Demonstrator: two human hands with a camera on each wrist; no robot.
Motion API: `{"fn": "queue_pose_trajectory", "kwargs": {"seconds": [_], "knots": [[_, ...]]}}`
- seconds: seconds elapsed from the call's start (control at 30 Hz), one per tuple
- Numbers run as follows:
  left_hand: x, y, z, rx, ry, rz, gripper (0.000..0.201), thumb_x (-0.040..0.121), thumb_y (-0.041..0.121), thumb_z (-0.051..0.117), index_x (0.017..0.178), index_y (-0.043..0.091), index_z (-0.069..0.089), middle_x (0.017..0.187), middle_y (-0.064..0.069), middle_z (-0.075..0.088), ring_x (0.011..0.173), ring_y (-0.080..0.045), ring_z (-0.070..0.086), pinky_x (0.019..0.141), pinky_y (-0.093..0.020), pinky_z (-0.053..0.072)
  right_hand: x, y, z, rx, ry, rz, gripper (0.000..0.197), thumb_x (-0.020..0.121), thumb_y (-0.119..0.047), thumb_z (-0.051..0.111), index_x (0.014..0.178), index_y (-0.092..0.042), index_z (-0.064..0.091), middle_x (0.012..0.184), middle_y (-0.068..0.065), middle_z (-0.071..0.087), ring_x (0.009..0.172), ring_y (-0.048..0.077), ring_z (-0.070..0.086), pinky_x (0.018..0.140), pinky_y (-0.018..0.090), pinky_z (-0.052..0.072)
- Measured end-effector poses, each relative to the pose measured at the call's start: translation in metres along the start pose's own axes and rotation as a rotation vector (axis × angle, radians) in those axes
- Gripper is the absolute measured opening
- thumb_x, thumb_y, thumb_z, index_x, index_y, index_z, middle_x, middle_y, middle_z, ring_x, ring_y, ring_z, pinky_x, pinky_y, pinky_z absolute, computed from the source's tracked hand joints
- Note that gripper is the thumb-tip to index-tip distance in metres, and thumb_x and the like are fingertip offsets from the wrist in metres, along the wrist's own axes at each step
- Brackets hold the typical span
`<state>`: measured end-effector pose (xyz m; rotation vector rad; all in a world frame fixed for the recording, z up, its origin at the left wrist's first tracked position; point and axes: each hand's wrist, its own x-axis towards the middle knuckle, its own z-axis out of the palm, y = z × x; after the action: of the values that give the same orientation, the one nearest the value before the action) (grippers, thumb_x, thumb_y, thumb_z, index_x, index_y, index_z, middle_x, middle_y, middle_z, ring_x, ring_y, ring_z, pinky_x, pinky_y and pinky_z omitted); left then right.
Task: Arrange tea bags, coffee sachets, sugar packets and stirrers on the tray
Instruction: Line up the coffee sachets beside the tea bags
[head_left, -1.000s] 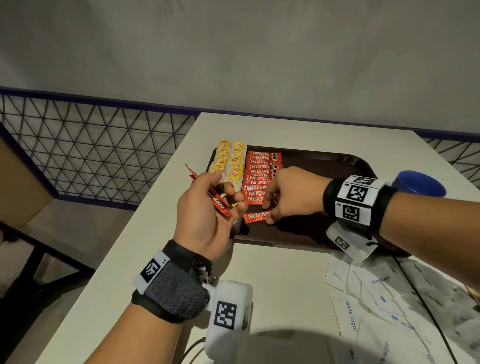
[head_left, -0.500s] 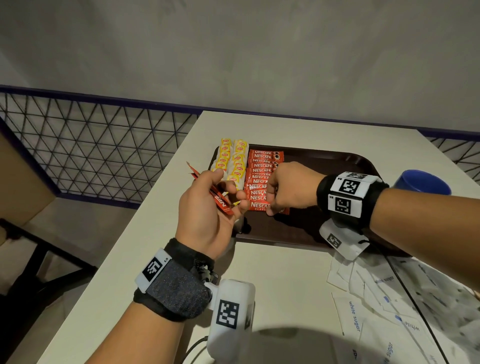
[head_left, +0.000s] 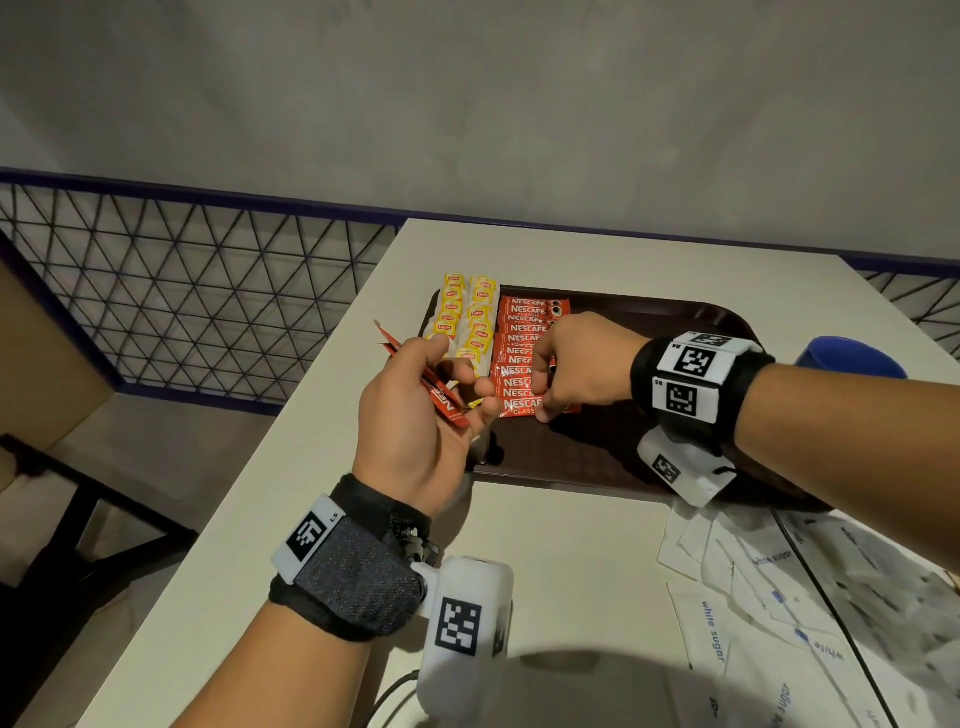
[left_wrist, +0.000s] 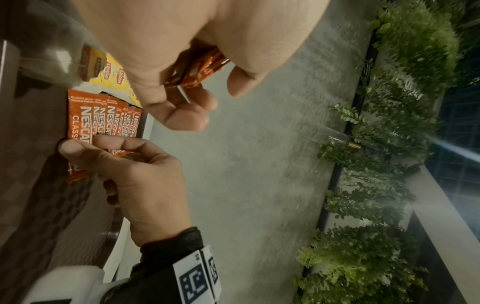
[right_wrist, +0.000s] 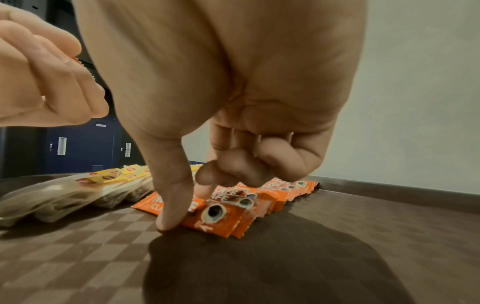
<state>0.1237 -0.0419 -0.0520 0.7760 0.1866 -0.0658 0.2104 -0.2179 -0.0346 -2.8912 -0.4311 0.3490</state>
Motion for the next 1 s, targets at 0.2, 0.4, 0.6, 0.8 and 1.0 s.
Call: {"fn": "queue_pose_trajectory", "kwargs": {"seconds": [0.2, 0.4, 0.6, 0.8, 1.0], "knots": [[-0.001, 0.0, 0.0, 0.005, -0.004, -0.003, 0.02, 0.102, 0.021, 0.051, 0.088, 0.007, 0.053, 0.069, -0.007, 0.051, 0.061, -0.022, 0.052, 0.053, -0.03, 0.05, -0.001, -0.001, 0.0, -0.007, 0.002, 0.0, 0.032, 0.07, -0.035, 0.095, 0.089, -0.015, 0.077, 0.088, -0.003, 0.076, 0.078, 0.01, 0.065, 0.075, 0.031, 0.056], [-0.001, 0.0, 0.001, -0.006, -0.003, -0.002, 0.019, 0.102, 0.02, 0.051, 0.088, 0.008, 0.052, 0.069, -0.007, 0.05, 0.061, -0.021, 0.052, 0.054, -0.03, 0.05, -0.004, -0.001, 0.0, 0.003, 0.004, 0.001, 0.032, 0.071, -0.035, 0.094, 0.09, -0.016, 0.077, 0.091, -0.003, 0.076, 0.085, 0.012, 0.068, 0.078, 0.032, 0.058], [-0.003, 0.001, 0.002, -0.038, -0.019, -0.048, 0.02, 0.101, 0.018, 0.05, 0.082, 0.01, 0.048, 0.068, -0.005, 0.043, 0.056, -0.017, 0.042, 0.046, -0.025, 0.038, -0.009, 0.0, -0.006, 0.037, 0.022, 0.009, 0.031, 0.072, -0.036, 0.093, 0.091, -0.018, 0.077, 0.092, -0.005, 0.075, 0.089, 0.013, 0.069, 0.082, 0.034, 0.06], [-0.012, 0.001, 0.004, -0.032, -0.145, -0.151, 0.009, 0.085, 0.017, 0.048, 0.094, 0.016, 0.048, 0.07, -0.004, 0.036, 0.053, -0.014, 0.027, 0.05, -0.025, 0.02, -0.032, -0.012, -0.03, 0.249, 0.182, 0.013, 0.019, 0.086, -0.039, 0.082, 0.088, -0.022, 0.074, 0.074, -0.008, 0.067, 0.068, 0.008, 0.059, 0.058, 0.026, 0.042], [-0.02, -0.003, 0.007, 0.119, -0.306, -0.176, 0.019, 0.099, 0.008, 0.041, 0.108, 0.005, 0.057, 0.082, -0.018, 0.063, 0.055, -0.021, 0.049, 0.046, -0.028, 0.044, -0.068, -0.023, -0.038, 0.651, 0.309, -0.086, 0.013, 0.091, -0.035, 0.079, 0.093, -0.022, 0.076, 0.058, -0.011, 0.06, 0.049, 0.001, 0.05, 0.058, 0.023, 0.041]]}}
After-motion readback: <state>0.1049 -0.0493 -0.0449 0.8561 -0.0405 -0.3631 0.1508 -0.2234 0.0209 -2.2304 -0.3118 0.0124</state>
